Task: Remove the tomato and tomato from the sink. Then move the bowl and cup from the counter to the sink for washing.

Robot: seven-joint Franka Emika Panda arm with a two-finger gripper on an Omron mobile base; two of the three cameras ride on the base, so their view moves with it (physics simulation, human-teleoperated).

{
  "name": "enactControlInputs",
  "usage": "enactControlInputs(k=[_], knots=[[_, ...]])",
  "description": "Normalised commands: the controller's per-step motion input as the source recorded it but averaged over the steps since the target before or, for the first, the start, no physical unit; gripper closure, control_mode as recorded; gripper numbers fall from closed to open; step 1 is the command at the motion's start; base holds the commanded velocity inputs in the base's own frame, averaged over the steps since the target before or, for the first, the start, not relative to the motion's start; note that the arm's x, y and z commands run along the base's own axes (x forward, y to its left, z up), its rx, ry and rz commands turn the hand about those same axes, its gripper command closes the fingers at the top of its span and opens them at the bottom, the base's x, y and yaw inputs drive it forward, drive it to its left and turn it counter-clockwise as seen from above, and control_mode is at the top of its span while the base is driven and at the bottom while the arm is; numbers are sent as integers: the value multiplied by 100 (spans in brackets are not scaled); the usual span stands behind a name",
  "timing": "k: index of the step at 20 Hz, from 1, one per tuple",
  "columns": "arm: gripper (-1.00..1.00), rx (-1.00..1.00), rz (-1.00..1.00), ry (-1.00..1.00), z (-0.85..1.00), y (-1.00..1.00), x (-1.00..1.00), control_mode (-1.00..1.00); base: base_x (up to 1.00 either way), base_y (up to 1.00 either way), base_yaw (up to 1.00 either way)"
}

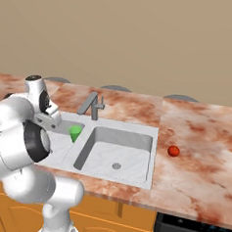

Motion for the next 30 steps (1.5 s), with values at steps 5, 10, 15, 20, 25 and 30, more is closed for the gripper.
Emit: enactControlInputs(k=[5,10,15,20,25,30], knots=[[-100,9,0,0,22,4,-23,-100,0,0,0],[-100,5,2,0,18,5,-20,-100,0,0,0],[-100,2,1,5,11,9,-17,-100,0,0,0],[-100,0,3,5,7,11,-13,-100,0,0,0],[-100,0,5,0,13,15,-12,-100,0,0,0],[-100,1,10,0,9,18,-15,-100,0,0,0]])
